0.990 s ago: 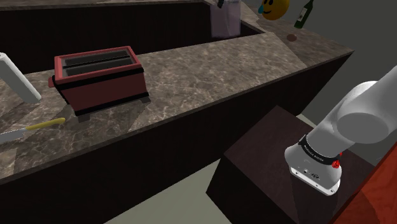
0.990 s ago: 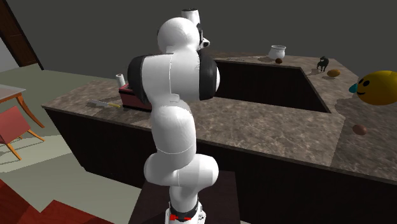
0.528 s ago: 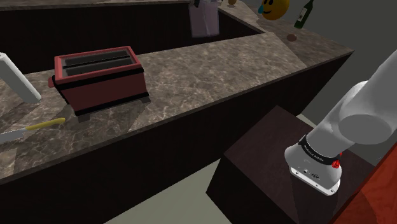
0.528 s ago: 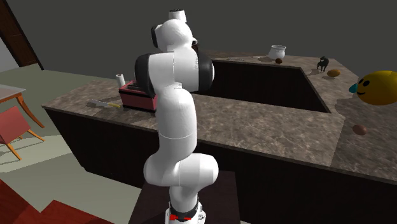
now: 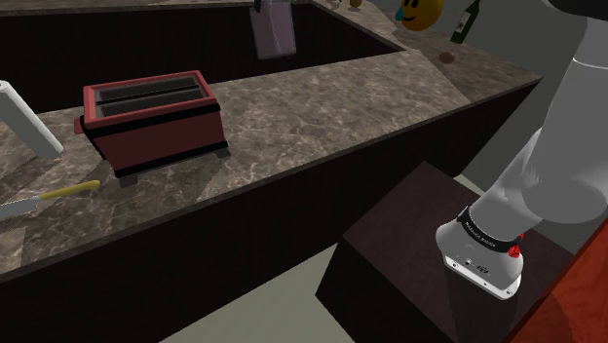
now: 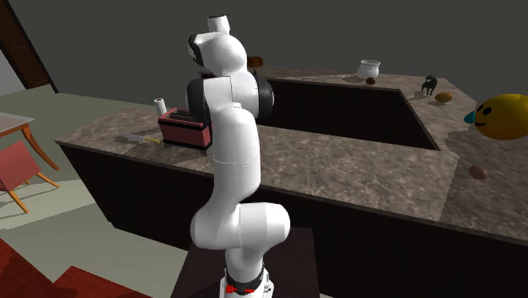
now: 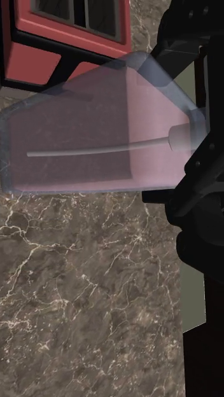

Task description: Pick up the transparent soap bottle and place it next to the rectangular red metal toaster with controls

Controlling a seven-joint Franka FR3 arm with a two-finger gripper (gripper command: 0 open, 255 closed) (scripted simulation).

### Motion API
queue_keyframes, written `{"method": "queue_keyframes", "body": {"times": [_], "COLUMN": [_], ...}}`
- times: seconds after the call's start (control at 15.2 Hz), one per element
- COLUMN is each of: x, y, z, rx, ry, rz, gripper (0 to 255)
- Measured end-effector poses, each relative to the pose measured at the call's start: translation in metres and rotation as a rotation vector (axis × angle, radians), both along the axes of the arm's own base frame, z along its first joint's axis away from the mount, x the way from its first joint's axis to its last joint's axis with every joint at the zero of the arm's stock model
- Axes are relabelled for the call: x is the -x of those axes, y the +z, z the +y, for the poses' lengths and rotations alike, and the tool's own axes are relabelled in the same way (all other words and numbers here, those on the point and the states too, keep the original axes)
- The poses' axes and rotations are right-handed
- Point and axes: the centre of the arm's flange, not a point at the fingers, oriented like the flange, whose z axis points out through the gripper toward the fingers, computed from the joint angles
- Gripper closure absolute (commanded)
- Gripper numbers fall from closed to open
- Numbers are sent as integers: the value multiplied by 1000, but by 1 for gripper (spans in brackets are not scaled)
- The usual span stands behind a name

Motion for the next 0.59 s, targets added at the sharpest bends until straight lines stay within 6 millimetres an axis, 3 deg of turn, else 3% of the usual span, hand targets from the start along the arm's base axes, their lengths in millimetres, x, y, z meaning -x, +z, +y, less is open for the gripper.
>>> {"method": "queue_keyframes", "body": {"times": [0.33, 0.59], "x": [-41, -49], "y": [-1, -22], "z": [54, 62], "rx": [0, 0], "ry": [1, -1], "rz": [-2, 1], "gripper": [255, 255]}}
